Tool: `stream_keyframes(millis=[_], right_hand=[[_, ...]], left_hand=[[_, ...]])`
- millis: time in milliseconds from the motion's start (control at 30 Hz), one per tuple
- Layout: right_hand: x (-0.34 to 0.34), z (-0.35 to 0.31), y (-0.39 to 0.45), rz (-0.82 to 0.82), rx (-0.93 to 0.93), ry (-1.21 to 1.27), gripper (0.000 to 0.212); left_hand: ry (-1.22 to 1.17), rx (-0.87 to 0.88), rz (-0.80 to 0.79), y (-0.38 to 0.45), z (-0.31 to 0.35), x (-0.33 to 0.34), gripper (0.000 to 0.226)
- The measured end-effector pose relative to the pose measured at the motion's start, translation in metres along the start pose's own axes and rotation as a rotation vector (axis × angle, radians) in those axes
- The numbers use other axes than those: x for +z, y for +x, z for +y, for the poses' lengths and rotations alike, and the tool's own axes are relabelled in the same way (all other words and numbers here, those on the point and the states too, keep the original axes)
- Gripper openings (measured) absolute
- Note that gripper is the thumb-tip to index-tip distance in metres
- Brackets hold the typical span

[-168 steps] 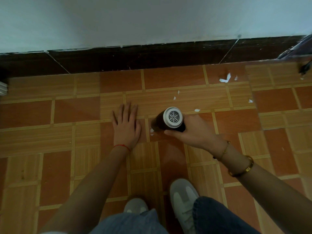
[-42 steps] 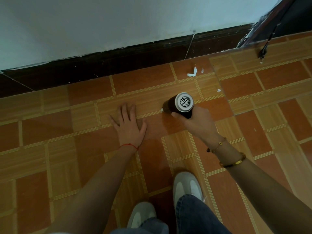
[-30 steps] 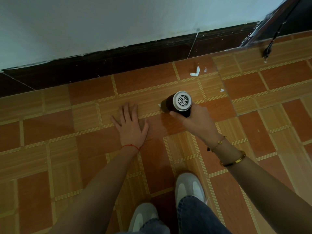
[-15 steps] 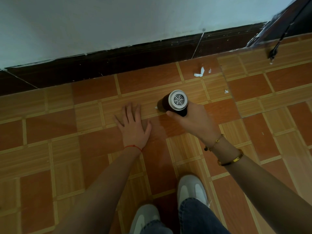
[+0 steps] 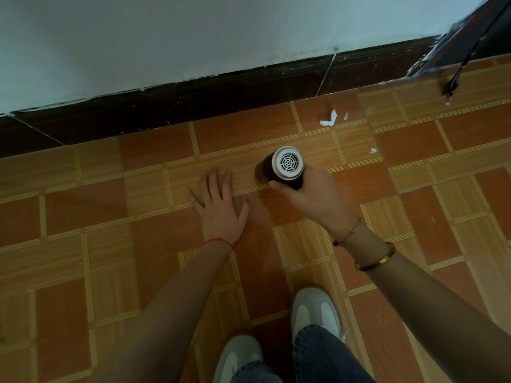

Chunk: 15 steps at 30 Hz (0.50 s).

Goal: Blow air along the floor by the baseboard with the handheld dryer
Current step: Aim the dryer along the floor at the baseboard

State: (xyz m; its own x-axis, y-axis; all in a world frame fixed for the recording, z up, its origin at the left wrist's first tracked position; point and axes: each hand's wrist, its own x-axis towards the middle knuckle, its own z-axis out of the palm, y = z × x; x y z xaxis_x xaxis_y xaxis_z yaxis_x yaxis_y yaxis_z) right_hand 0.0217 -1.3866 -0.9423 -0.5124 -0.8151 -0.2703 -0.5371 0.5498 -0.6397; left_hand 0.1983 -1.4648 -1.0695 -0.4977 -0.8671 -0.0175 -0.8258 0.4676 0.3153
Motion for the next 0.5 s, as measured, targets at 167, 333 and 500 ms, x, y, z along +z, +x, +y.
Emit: stream_keyframes(millis=[167,333,500], right_hand=[[-0.0017,-0.0002,0.0007,-0.039,-0.008,-0.022,0.059],[-0.0071,0.0011,0.0027,-0.053,0.006,-0.008,0.058],[-0.0080,0.0040,0.0019,0.011,0.023,-0.023,0.059]], left_hand=[[0.003,0.000,-0.003,-0.0003,-0.0001,0.0002,0.069],[-0.005,0.005,-0.011,-0.0005,0.0005,-0.0014,0.069],[-0.005,-0.003,-0.013,-0.0013,0.0025,-0.0034,0.068]])
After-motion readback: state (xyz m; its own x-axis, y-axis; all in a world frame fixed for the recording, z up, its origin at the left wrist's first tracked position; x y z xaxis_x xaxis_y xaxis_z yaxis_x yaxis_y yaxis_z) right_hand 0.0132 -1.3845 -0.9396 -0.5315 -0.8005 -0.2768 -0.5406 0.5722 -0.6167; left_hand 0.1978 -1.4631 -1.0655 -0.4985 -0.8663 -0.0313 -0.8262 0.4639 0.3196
